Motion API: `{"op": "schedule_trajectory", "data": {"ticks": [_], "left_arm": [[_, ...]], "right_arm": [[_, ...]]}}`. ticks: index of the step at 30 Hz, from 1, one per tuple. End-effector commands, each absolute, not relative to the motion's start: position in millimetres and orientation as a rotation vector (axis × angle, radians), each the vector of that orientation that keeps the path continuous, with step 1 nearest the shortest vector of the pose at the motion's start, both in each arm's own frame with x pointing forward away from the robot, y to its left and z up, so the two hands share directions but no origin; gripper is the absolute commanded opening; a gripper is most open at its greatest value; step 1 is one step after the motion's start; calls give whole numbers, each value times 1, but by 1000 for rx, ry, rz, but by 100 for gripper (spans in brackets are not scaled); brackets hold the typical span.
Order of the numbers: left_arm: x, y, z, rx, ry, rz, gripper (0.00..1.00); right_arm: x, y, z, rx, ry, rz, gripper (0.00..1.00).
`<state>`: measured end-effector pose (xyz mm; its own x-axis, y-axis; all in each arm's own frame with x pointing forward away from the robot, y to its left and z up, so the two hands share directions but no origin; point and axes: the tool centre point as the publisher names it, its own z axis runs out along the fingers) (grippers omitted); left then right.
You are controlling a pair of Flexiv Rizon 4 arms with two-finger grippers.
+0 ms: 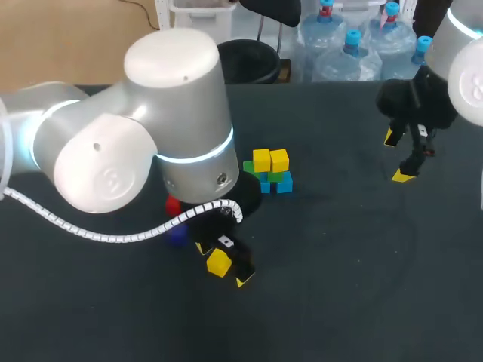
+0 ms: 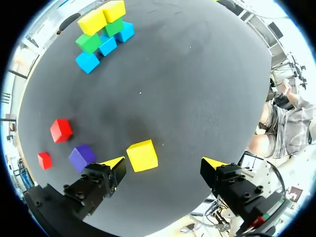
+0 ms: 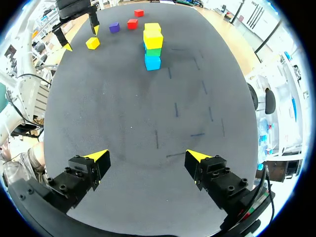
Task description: Place the blue cubes, place green cubes on the blue cubes, place the yellow cubes on the green cubes, then place the red cubes on the yellow cubes, and place purple cube on the red cubes.
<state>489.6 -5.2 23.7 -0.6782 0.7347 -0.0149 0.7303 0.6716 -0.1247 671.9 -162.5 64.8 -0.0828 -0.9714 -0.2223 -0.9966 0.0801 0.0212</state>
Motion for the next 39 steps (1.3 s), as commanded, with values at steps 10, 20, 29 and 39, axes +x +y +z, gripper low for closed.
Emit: {"op": "schedule_trajectory", "data": {"ticks": [10, 20, 29, 39], "left_arm": [[497, -10, 9, -1111, -2863, 173, 100], [500, -9, 5, -1070, -2875, 169, 100], [499, -7, 0, -1063, -2868, 184, 100], [499, -5, 0, -1057, -2868, 178, 100]], "right_arm": [[673, -163, 64, -2020, 2191, 254, 100], [673, -163, 64, -2020, 2191, 254, 100], [673, -163, 64, -2020, 2191, 254, 100], [673, -163, 64, -2020, 2191, 254, 100]]}}
